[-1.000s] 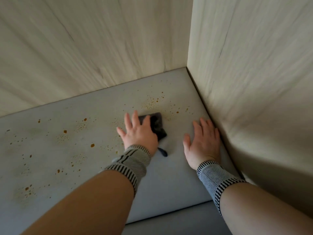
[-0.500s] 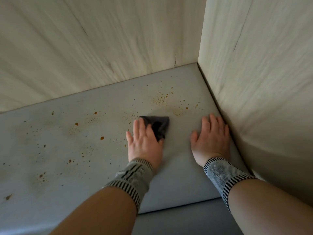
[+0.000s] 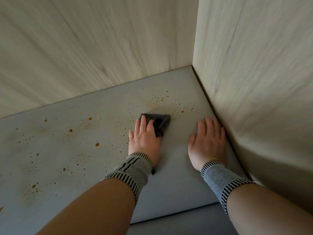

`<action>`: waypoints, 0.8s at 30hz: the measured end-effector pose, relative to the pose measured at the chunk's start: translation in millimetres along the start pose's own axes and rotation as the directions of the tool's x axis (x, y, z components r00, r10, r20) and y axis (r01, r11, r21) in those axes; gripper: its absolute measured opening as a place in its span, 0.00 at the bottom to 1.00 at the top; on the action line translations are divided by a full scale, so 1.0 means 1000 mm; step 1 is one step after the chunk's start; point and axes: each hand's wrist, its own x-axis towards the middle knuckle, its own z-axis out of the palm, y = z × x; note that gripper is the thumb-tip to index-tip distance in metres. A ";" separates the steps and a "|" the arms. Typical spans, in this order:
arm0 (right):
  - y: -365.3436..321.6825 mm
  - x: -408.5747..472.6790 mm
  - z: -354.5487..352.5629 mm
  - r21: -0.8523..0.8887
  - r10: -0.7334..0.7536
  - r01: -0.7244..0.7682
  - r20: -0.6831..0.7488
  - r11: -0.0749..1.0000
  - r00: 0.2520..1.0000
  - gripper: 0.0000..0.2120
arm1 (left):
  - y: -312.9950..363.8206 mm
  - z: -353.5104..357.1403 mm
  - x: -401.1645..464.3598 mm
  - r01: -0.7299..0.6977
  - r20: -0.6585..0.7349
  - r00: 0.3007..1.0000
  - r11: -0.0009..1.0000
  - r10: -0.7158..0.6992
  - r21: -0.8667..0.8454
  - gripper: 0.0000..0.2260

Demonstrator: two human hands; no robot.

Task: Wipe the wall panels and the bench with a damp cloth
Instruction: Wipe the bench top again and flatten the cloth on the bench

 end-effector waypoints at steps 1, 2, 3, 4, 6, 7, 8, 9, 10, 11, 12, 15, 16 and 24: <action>0.001 0.000 0.001 0.002 -0.002 0.002 -0.004 1.000 1.000 0.29 | 0.008 0.003 -0.001 0.028 0.006 1.000 0.999 -0.028 -0.020 0.30; 0.001 0.000 0.002 0.014 -0.004 0.004 -0.005 1.000 1.000 0.29 | 0.015 0.007 -0.004 0.028 0.019 0.999 1.000 -0.028 -0.012 0.30; 0.002 0.001 0.002 0.033 -0.004 0.005 -0.012 0.999 1.000 0.28 | 0.019 0.012 -0.008 0.009 0.040 0.999 1.000 -0.009 0.015 0.31; 0.003 0.001 0.002 0.052 -0.006 0.008 -0.028 0.999 1.000 0.28 | 0.019 0.015 -0.010 -0.015 0.065 0.998 0.999 0.013 0.031 0.31; 0.006 0.002 0.000 0.107 -0.002 0.010 -0.076 0.994 0.997 0.26 | 0.010 0.013 -0.006 -0.023 0.108 0.994 1.000 0.022 0.009 0.30; 0.006 0.004 -0.002 0.144 0.023 -0.009 -0.096 0.990 0.995 0.25 | 0.006 0.010 -0.002 -0.020 0.126 0.992 1.000 0.021 -0.014 0.30; 0.006 0.007 -0.005 0.175 0.073 -0.054 -0.108 0.983 0.991 0.23 | 0.003 0.007 0.002 -0.017 0.143 0.990 0.999 0.021 -0.032 0.29; 0.004 0.008 -0.005 0.203 0.141 -0.117 -0.110 0.972 0.984 0.21 | 0.002 0.006 0.004 -0.018 0.154 0.988 0.999 0.025 -0.041 0.29; 0.003 0.009 -0.004 0.220 0.201 -0.175 -0.104 0.960 0.974 0.20 | 0.003 0.006 0.004 -0.027 0.151 0.988 0.999 0.033 -0.047 0.29; 0.002 0.010 -0.002 0.221 0.234 -0.207 -0.103 0.953 0.967 0.20 | 0.004 0.007 0.002 -0.034 0.138 0.990 0.998 0.040 -0.048 0.29; 0.000 0.009 0.001 0.217 0.235 -0.207 -0.110 0.954 0.966 0.22 | 0.005 0.008 0.000 -0.037 0.123 0.991 0.998 0.043 -0.048 0.28; -0.001 0.008 0.010 0.188 0.213 -0.182 -0.163 0.965 0.963 0.22 | 0.005 0.008 -0.002 -0.092 0.080 0.992 0.995 0.096 -0.048 0.28; 0.000 0.008 0.011 0.166 0.204 -0.176 -0.176 0.970 0.963 0.21 | 0.009 0.009 -0.002 -0.149 0.078 0.985 0.988 0.151 -0.033 0.27; 0.001 0.007 0.013 0.113 0.183 -0.163 -0.194 0.980 0.964 0.24 | 0.049 0.002 0.045 -0.377 0.069 0.926 0.921 0.372 0.098 0.26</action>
